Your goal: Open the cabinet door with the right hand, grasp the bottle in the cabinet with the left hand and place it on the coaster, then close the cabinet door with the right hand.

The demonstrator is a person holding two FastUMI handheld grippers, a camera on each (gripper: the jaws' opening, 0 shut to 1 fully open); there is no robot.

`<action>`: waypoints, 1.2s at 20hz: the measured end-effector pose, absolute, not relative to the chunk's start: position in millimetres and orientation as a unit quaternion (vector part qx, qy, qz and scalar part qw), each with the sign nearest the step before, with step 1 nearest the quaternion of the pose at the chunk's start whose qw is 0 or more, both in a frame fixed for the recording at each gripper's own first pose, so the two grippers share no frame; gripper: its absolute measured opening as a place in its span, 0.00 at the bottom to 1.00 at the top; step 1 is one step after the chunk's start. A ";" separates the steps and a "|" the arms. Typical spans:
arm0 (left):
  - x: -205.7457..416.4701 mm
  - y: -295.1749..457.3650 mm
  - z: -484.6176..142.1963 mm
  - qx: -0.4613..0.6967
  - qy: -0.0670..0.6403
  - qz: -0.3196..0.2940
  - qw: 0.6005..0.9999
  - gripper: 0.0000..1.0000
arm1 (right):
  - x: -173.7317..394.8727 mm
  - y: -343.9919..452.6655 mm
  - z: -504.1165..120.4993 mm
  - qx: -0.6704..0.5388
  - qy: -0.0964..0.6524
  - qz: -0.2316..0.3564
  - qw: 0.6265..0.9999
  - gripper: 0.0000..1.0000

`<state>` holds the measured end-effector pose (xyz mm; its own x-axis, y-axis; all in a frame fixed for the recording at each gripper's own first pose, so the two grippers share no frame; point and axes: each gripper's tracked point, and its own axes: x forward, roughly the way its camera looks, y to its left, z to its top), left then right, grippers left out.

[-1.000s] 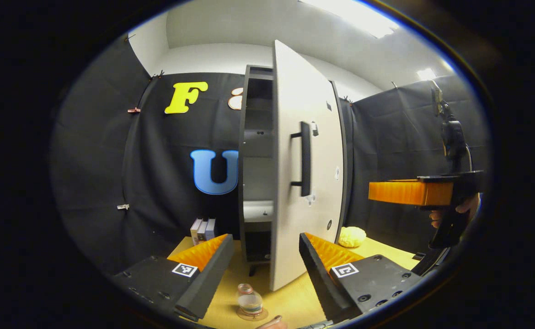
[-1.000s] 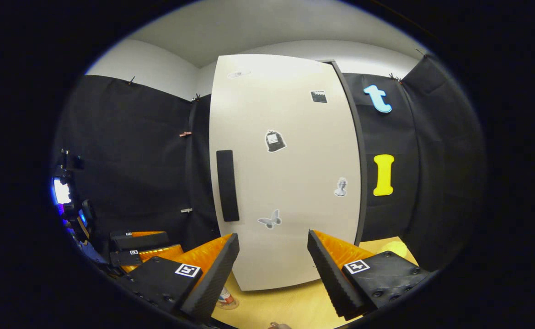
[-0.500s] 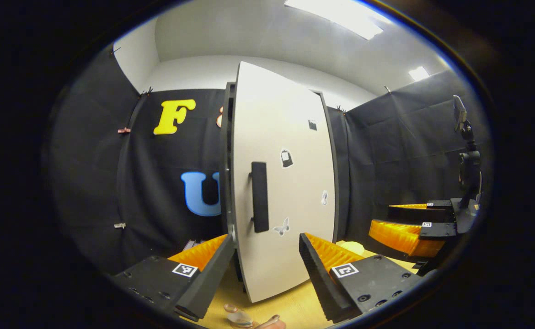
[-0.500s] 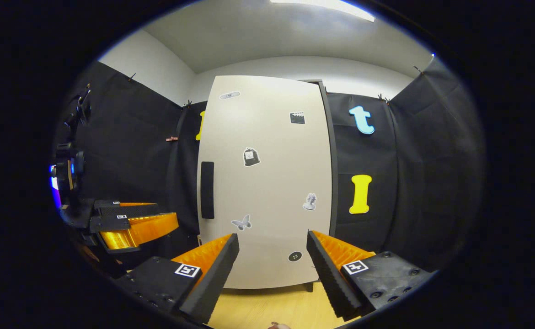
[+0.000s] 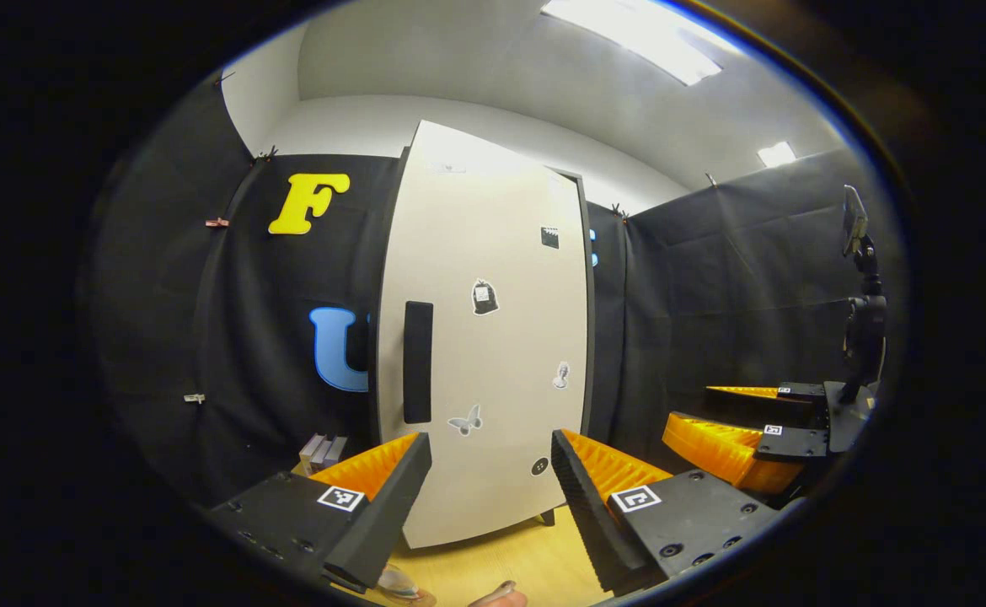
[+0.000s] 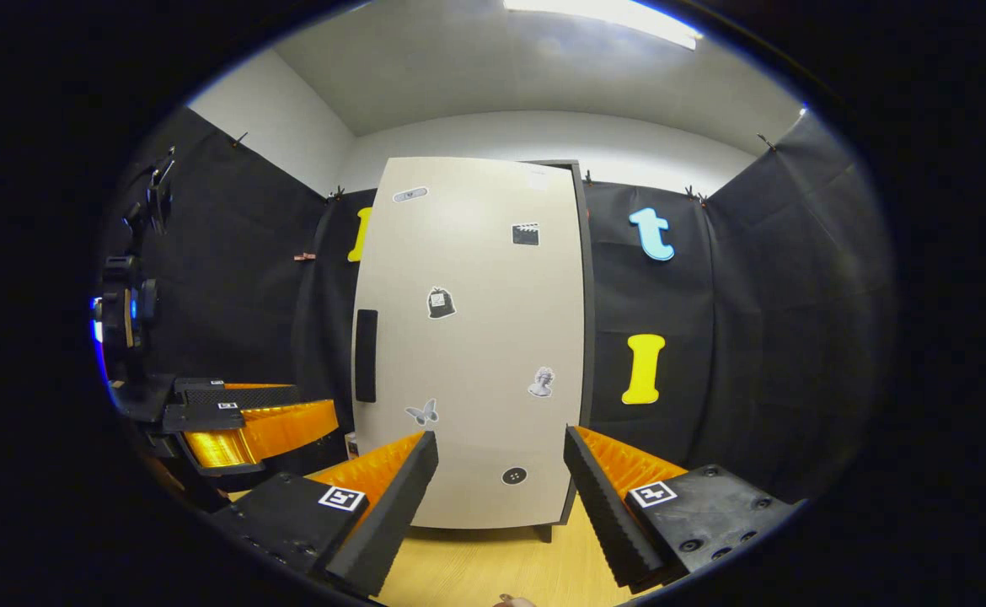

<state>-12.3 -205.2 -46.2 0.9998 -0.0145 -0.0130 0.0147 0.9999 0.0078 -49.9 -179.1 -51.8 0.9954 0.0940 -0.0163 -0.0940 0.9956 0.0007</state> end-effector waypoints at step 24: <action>-21.0 -205.8 -52.6 0.001 0.008 -0.015 1.000 0.91 | -35.7 -177.8 -53.4 0.020 0.025 0.052 0.998 0.98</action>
<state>-21.0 -205.8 -52.6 0.9994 -0.0302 -0.0156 0.0302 0.9995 0.0022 -35.7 -177.8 -53.4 0.9934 0.1039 -0.0488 -0.1019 0.9939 0.0419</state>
